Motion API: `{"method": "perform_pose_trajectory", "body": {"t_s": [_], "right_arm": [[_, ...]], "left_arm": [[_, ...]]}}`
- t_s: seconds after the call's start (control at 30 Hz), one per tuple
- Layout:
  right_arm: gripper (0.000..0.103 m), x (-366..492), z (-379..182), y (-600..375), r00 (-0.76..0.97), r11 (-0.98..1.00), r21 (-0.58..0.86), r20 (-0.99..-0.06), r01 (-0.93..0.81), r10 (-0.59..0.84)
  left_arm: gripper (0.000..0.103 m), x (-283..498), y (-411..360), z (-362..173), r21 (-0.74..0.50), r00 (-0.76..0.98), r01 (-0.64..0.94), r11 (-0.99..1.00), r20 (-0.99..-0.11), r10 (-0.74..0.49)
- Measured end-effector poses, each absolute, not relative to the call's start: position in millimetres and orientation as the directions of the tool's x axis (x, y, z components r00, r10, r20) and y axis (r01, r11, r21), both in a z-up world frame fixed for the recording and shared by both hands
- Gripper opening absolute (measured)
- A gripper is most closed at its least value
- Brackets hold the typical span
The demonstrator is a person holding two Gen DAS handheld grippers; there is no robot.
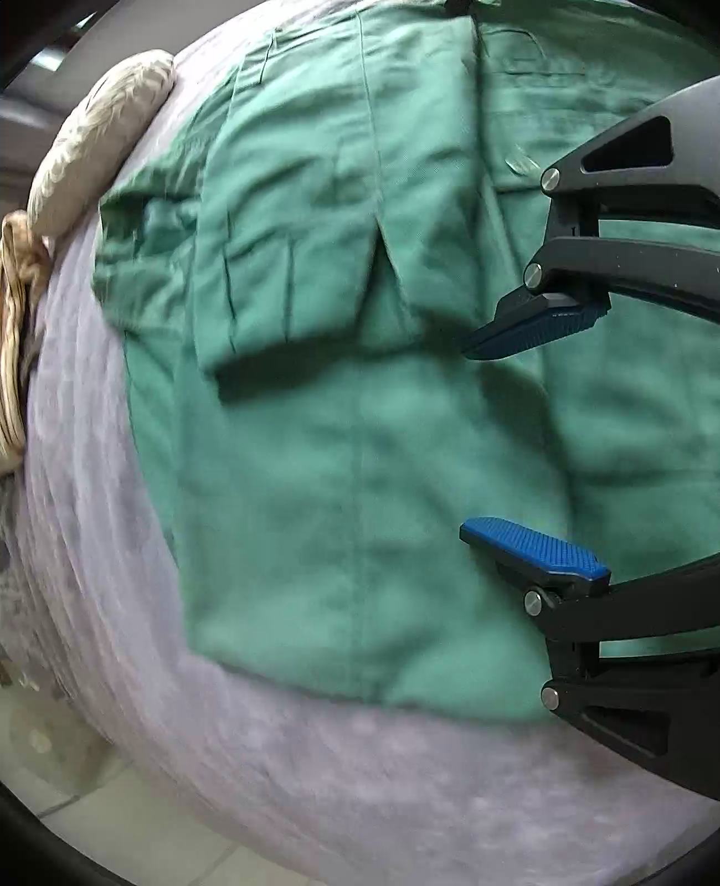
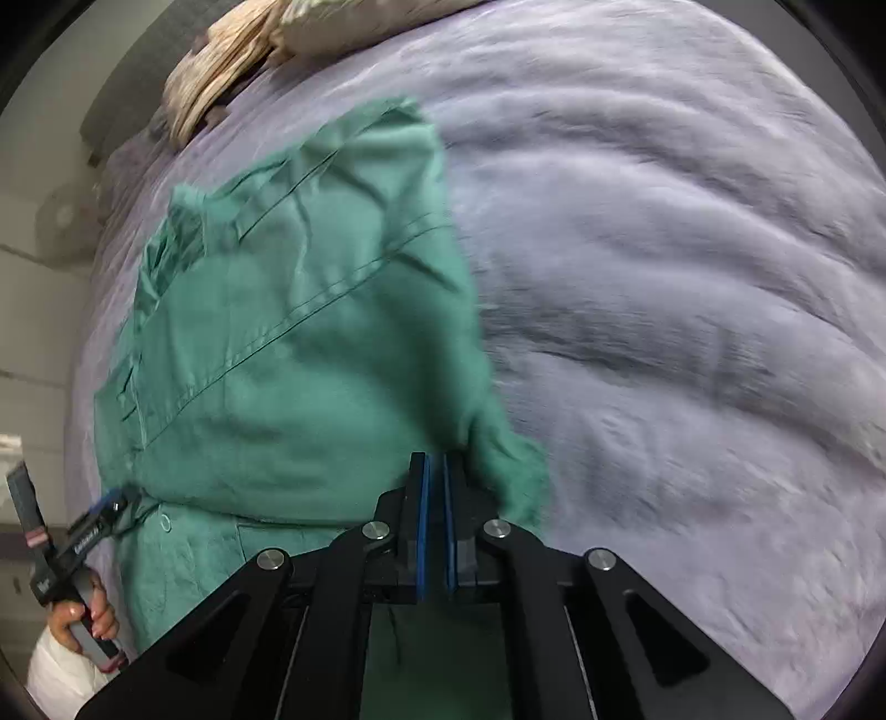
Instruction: Fold large clothes
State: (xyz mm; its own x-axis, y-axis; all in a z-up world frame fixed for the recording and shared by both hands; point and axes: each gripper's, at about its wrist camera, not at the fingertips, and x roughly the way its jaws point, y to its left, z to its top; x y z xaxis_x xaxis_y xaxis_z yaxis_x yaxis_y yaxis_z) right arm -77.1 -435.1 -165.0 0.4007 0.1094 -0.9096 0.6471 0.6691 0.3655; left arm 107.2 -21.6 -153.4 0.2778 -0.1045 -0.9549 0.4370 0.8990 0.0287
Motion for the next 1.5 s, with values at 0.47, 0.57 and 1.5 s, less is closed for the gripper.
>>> {"method": "perform_pose_trajectory", "body": {"t_s": [0.47,0.57,1.5], "right_arm": [[0.007,-82.4,-144.5,-400.7,0.412,0.659,0.38,-0.904,0.649,0.116],[0.007,-77.9,-143.5,-393.5,0.413,0.66,0.385,-0.902,0.645,0.123],[0.103,-66.4,-137.5,-358.0,0.41,0.724,0.37,-0.903,0.582,0.133]], "left_arm": [[0.098,84.1,17.6,-131.5,-0.002,0.294,0.343,0.939,-0.95,-0.11],[0.098,82.0,24.1,-129.2,-0.009,0.283,0.338,0.941,-0.953,-0.11],[0.103,78.1,30.0,-137.9,0.101,0.279,0.322,0.941,-0.96,0.008]]}}
